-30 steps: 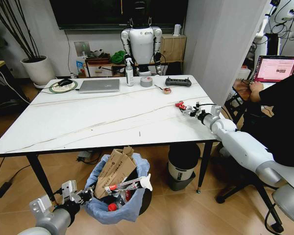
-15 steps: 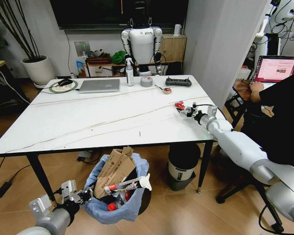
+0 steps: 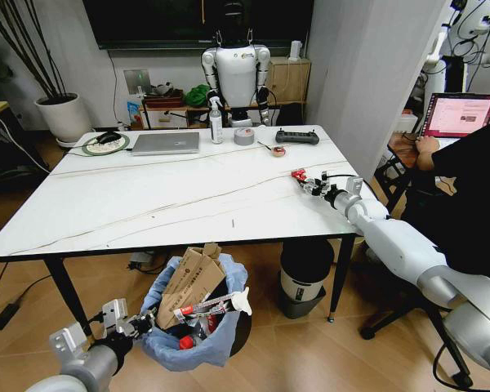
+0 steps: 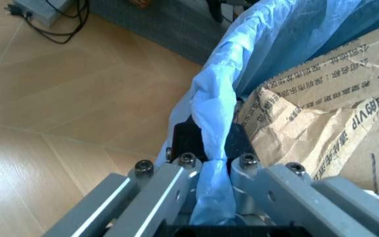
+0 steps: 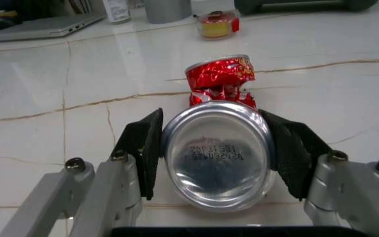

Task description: Pick up the trash bin and place the trash from the table into it.

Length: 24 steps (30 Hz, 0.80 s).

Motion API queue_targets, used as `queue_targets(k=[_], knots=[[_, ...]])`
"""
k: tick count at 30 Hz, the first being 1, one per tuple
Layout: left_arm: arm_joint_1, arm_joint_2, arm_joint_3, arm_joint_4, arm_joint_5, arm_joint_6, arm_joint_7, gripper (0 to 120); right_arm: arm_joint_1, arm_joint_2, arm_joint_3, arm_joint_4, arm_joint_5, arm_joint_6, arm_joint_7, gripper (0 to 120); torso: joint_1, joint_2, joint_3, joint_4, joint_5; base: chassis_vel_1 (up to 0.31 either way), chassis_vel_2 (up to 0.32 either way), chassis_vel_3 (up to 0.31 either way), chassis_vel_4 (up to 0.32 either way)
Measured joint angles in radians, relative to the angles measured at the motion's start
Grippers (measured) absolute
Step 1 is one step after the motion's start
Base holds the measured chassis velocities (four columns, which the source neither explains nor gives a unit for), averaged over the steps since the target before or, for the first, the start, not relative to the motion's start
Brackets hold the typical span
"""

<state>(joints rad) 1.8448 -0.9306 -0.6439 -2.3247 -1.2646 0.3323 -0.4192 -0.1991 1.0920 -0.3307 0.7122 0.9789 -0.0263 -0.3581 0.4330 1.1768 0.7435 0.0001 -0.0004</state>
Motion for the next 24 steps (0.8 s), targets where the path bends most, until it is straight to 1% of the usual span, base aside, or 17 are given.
queue_targets(k=[9,12,15,18,24], knots=[[-0.010,0.004,0.000,0.004,-0.008,0.000,0.000,0,0.000,-0.006,-0.002,0.011,0.000,0.004,-0.007,50,0.000,0.000,0.000,0.0001,0.0002,0.000,0.000,0.000,0.000],[-0.013,0.004,0.004,0.008,-0.008,0.000,0.000,0,0.003,-0.029,-0.008,0.049,0.010,-0.002,-0.007,50,0.000,0.000,0.001,0.0001,0.0010,0.000,0.000,0.000,0.000],[-0.019,0.001,0.012,0.011,-0.006,0.000,-0.001,0,0.008,-0.052,-0.015,0.098,0.025,-0.003,-0.004,50,0.000,0.000,0.000,0.0000,0.0001,0.000,0.000,0.000,0.000],[-0.025,0.002,0.016,0.014,-0.005,0.000,-0.002,0,0.008,-0.064,-0.022,0.131,0.030,-0.004,-0.002,50,0.000,0.000,0.000,0.0001,0.0007,0.000,0.000,0.000,0.000],[-0.042,0.008,0.016,0.016,-0.013,-0.001,-0.005,0,0.008,-0.093,-0.040,0.201,0.040,-0.004,-0.002,50,0.000,0.000,0.000,0.0001,0.0005,0.000,0.000,0.000,0.000]])
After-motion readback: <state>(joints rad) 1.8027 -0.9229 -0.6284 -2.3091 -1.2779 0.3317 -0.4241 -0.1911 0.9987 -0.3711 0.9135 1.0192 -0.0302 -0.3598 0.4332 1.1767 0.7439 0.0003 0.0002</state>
